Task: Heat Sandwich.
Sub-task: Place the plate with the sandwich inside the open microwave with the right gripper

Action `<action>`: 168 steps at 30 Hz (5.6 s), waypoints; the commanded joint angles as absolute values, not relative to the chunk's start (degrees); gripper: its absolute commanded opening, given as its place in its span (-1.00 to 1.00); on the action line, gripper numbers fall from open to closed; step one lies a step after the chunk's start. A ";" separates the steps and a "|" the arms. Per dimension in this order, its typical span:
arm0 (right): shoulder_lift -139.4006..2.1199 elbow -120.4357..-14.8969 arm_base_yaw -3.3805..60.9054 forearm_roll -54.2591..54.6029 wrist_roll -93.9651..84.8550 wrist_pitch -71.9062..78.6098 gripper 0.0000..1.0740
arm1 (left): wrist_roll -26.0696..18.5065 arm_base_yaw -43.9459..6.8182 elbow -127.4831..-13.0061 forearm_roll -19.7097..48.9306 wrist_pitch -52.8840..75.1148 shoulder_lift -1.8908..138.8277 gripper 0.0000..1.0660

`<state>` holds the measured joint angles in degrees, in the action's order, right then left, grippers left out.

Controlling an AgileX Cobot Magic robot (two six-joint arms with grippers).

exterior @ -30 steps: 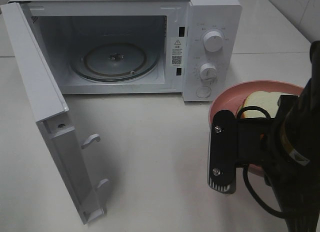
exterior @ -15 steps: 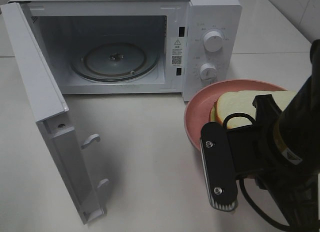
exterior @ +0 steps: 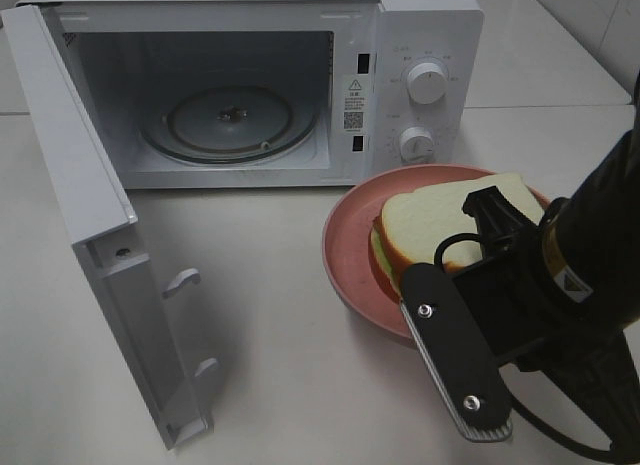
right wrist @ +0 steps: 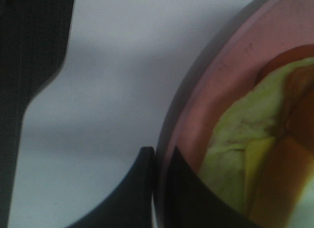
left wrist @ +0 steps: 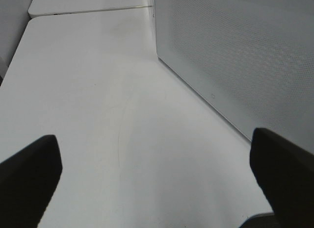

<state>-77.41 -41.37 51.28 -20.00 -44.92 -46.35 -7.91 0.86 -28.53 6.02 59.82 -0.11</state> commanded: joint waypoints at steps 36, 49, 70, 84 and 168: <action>-79.47 -43.20 38.10 3.44 -91.39 -32.09 -0.99 | -7.51 1.03 -28.48 6.25 59.07 -0.11 0.90; -86.12 -51.22 39.48 3.72 -93.05 -31.97 -1.00 | -7.51 1.03 -28.48 6.25 59.07 -0.11 0.90; -96.66 -63.77 40.16 3.72 -95.40 -32.26 -0.99 | -7.51 1.03 -28.48 6.25 59.07 -0.11 0.90; -104.11 -73.17 40.16 5.61 -97.57 -33.80 -0.99 | -7.51 1.03 -28.48 6.25 59.07 -0.11 0.90; -139.40 -123.07 36.96 -7.10 -69.21 -47.27 -0.86 | -7.51 1.03 -28.48 6.25 59.07 -0.11 0.90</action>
<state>-139.80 -122.50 37.13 -6.76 -69.84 -48.24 -7.91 0.86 -28.53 6.02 59.82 -0.11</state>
